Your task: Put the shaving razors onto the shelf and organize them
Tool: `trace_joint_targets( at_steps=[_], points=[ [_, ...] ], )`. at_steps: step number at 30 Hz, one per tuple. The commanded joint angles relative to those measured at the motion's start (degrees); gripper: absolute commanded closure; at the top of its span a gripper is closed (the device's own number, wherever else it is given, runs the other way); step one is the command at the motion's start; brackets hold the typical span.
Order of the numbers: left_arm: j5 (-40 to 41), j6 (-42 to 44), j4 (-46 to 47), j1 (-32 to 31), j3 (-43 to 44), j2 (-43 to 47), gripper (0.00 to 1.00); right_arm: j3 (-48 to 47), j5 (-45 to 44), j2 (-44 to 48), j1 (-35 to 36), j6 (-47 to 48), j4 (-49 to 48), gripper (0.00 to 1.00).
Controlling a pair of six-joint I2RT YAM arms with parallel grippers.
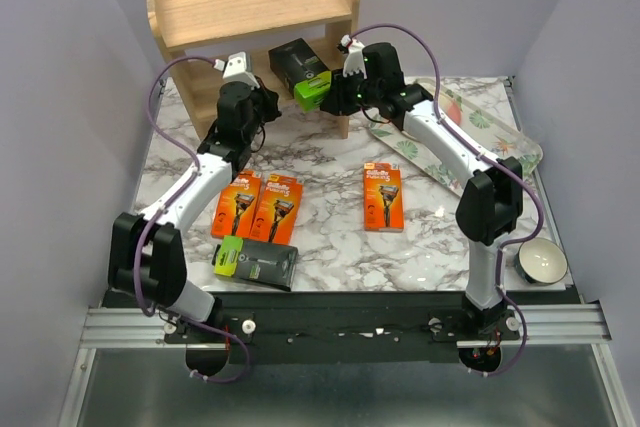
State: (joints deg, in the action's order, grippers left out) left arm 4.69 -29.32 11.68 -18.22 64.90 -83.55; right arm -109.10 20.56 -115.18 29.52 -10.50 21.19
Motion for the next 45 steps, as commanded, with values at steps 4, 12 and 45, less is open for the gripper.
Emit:
trace_joint_targets(
  at_steps=[4,12,45],
  points=[
    [5.33,1.02,5.1,0.03,7.33,-7.59,1.0,-1.47,-0.78,-0.4,0.01,-1.27,-2.56,0.71],
    [2.87,-0.2,5.89,-0.15,15.77,-18.48,1.0,0.46,-2.01,0.04,0.01,-1.62,-3.61,0.71],
    [3.14,-3.02,7.48,-5.34,7.88,-10.61,0.49,-8.33,-18.8,-5.85,-0.07,-3.74,-3.87,0.74]
  ],
)
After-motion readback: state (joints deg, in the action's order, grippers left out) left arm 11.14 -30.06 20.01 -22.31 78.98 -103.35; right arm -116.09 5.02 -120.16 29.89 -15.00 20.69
